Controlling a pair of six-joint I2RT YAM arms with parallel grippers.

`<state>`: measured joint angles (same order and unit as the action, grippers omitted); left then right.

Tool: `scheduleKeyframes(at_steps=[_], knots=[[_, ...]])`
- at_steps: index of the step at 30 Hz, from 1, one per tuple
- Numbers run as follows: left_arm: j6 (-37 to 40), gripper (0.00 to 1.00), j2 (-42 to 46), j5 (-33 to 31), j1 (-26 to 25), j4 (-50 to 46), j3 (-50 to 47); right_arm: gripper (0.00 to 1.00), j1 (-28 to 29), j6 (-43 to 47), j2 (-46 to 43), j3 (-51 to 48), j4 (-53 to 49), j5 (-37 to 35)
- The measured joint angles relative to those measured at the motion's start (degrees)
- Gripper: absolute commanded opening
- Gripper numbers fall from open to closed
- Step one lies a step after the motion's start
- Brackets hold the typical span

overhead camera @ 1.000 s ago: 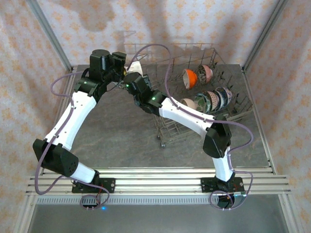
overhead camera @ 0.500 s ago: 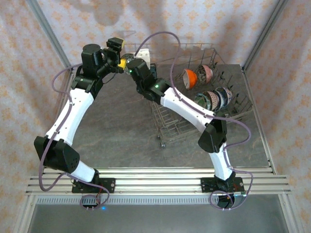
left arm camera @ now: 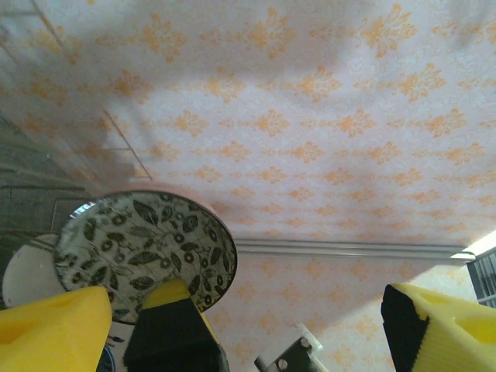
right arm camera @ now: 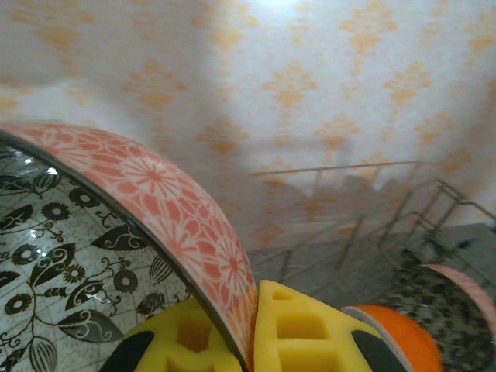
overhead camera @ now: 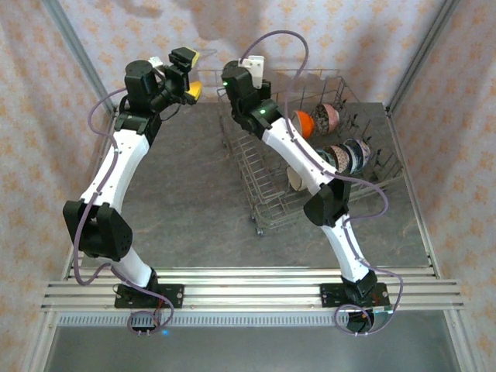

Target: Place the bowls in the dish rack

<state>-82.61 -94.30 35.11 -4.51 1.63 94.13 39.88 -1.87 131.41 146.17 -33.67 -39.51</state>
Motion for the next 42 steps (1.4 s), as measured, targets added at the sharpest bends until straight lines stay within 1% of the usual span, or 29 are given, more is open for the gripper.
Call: scheduleKeyframes(at_steps=[4, 8, 11, 14, 16, 19, 27, 34, 42], knots=[[1.84, 0.89, -0.68, 2.73, 2.67, 1.25, -1.36, 0.01, -2.34, 0.24, -0.02, 0.79, -2.75, -4.35], [7.02, 0.89, -0.68, 3.82, 5.38, -0.35, -3.93, 0.01, -2.91, -1.55, -0.02, 1.07, -8.50, -9.53], [12.63, 0.89, -0.68, 3.61, 6.54, -3.76, -5.70, 0.01, -2.91, -4.74, -0.02, 0.50, -14.86, -13.33], [18.45, 0.89, -0.72, 3.15, 6.75, -8.28, -6.58, 0.01, -2.91, -8.07, -0.09, -1.88, -18.82, -16.76], [22.71, 0.89, -0.79, 2.29, 6.75, -11.37, -7.08, 0.01, -2.93, -10.19, -0.09, -4.11, -21.53, -17.94], [26.97, 0.89, -1.22, 1.68, 6.78, -14.01, -8.81, 0.01, -2.93, -12.68, 0.42, -4.96, -25.75, -18.86], [31.50, 0.89, -6.75, 1.92, 6.78, -17.03, -10.91, 0.01, -2.93, -16.39, 2.34, -4.92, -30.21, -21.16], [34.27, 0.89, -6.99, 1.92, 6.78, -18.69, -11.04, 0.01, -2.91, -18.36, 6.49, -4.92, -33.59, -21.42], [36.02, 0.89, -7.28, 1.95, 6.78, -20.28, -11.04, 0.01, -2.80, -20.59, 7.17, -4.92, -36.20, -23.02]])
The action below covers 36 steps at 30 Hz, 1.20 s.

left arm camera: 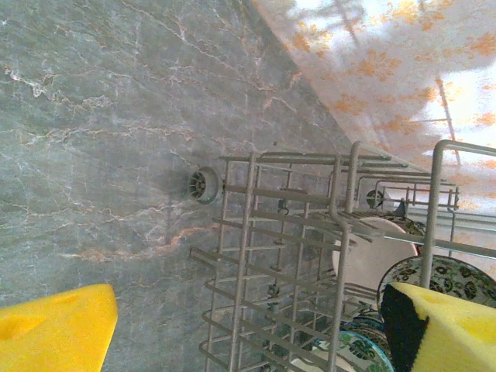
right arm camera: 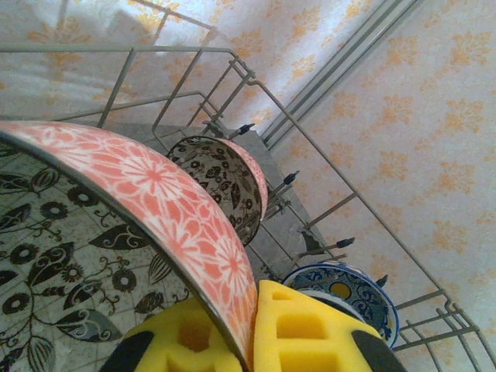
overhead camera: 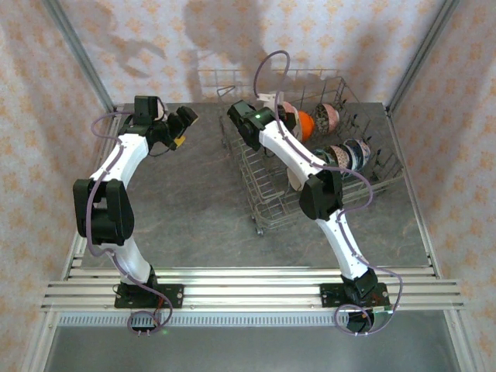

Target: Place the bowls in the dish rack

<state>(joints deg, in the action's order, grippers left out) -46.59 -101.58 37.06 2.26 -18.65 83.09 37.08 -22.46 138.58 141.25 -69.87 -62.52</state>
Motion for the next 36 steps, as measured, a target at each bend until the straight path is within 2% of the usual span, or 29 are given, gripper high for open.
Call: scheduleKeyframes(at_steps=[22, 30, 36], knots=[[0.83, 0.89, -1.05, 0.07, 0.00, -1.36, 0.44, 0.02, -0.02, 3.17, 2.03, 0.00, 0.17, -5.84], [1.11, 0.89, -1.05, 0.63, 0.00, -1.36, 0.44, 0.02, -0.33, 9.88, 4.07, 0.85, 5.57, -8.46], [1.31, 0.89, -1.05, 0.94, 0.00, -1.36, 0.44, 0.04, -0.94, 11.50, 5.07, 1.49, 6.93, -8.66]])
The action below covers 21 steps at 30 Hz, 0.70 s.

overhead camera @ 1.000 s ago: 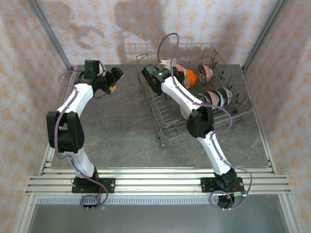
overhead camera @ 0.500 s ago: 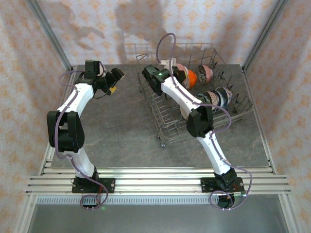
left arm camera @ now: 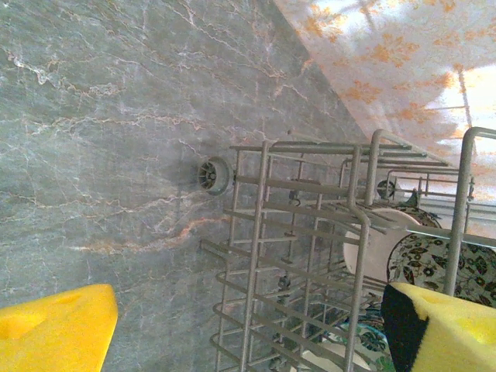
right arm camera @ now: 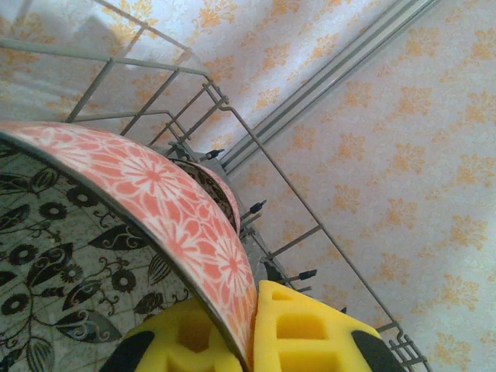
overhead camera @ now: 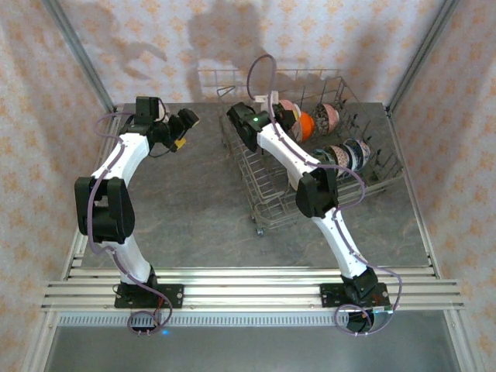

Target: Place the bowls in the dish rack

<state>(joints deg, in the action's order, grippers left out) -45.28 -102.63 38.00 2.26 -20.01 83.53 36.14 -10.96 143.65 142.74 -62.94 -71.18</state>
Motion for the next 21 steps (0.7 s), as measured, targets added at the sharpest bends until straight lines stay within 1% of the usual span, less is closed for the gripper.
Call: scheduleKeyframes(at_steps=[11, 21], knots=[[0.20, 0.89, 0.00, 0.39, 0.00, 0.02, 0.00, 0.04, 0.02, -0.17, 0.11, -0.02, -0.33, -0.26], [0.20, 0.89, 0.00, 0.57, -0.02, 0.02, -0.09, 0.04, 0.04, -4.94, -0.02, -0.02, -2.82, 0.87]])
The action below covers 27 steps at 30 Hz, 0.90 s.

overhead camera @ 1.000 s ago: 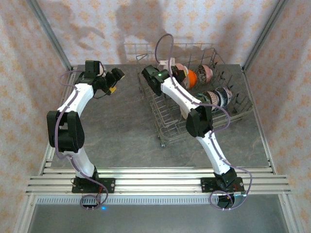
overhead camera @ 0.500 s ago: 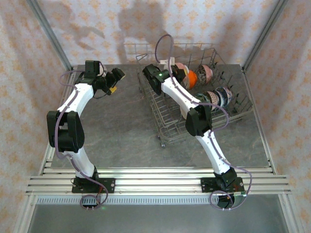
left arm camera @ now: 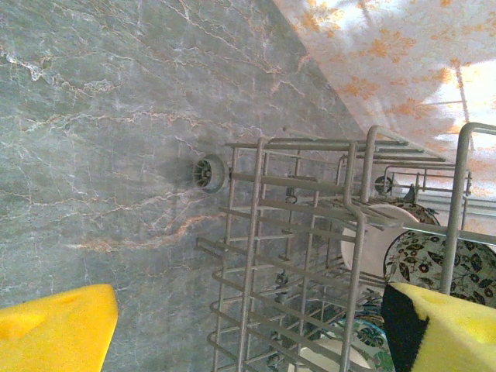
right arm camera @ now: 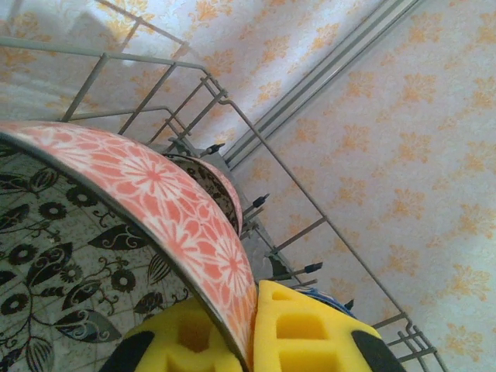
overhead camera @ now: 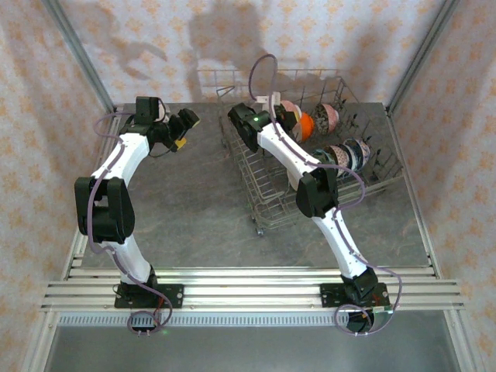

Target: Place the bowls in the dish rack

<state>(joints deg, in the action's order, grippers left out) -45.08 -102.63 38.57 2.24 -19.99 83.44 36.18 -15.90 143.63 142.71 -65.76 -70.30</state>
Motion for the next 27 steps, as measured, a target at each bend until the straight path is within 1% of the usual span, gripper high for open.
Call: scheduleKeyframes(at_steps=[10, 15, 27], knots=[[-0.02, 0.89, 0.00, 0.00, 0.00, 0.02, -0.37, 0.05, 0.17, -0.83, -0.90, -0.59, -1.55, 4.15], [-0.04, 0.89, 0.00, 0.00, 0.00, 0.02, -0.61, 0.05, 0.39, -0.57, -1.09, -0.66, -2.10, 4.98], [-0.48, 0.89, 0.00, 0.00, -0.37, 0.04, -0.68, 0.13, 0.46, -0.59, -1.29, -0.63, -3.08, 7.80]])
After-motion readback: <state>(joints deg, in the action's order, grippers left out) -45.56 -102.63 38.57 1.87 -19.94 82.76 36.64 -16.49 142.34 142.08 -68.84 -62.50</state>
